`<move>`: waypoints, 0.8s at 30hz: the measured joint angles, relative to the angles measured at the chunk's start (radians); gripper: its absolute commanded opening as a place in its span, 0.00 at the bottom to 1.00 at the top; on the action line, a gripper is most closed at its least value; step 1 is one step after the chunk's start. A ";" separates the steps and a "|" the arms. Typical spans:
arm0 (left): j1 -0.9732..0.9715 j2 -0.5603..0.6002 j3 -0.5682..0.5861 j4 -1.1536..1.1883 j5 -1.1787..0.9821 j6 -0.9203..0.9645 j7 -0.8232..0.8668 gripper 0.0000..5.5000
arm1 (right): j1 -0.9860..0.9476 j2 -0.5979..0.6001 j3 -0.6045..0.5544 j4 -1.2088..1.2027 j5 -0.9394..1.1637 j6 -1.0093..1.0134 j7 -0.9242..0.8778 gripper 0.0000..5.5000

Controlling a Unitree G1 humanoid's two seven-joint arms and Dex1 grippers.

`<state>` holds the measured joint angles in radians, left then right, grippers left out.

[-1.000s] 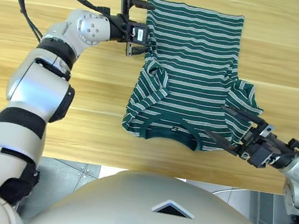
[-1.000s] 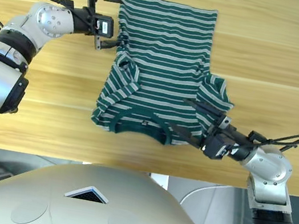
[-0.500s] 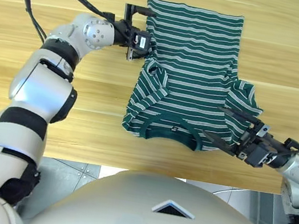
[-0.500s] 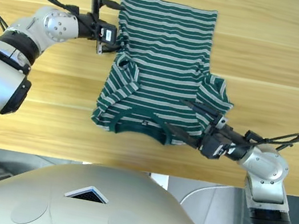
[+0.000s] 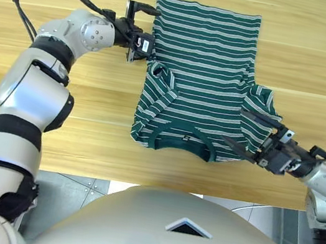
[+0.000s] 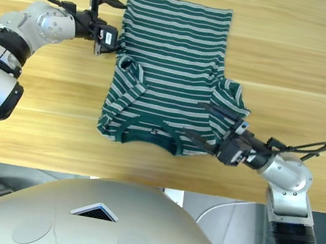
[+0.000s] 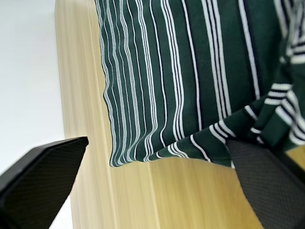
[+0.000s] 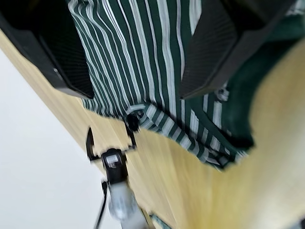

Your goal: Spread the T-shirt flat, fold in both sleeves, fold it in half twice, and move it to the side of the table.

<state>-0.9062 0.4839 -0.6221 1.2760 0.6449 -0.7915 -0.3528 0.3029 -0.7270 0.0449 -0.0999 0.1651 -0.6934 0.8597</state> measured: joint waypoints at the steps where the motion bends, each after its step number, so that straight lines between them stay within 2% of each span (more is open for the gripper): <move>1: 0.000 0.005 -0.002 -0.001 0.000 -0.008 0.001 0.98 | -0.011 0.004 0.001 0.023 -0.031 0.002 -0.015 0.60; 10: 0.024 0.034 0.023 -0.020 -0.025 -0.085 -0.026 0.98 | -0.015 0.006 0.004 0.065 -0.072 0.005 -0.044 0.60; 24: 0.035 0.144 0.173 -0.077 -0.116 -0.145 -0.030 0.98 | -0.022 0.005 0.003 0.106 -0.117 -0.005 -0.068 0.60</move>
<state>-0.8715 0.6274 -0.4496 1.1992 0.5289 -0.9369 -0.3825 0.2806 -0.7220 0.0480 0.0057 0.0484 -0.6987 0.7913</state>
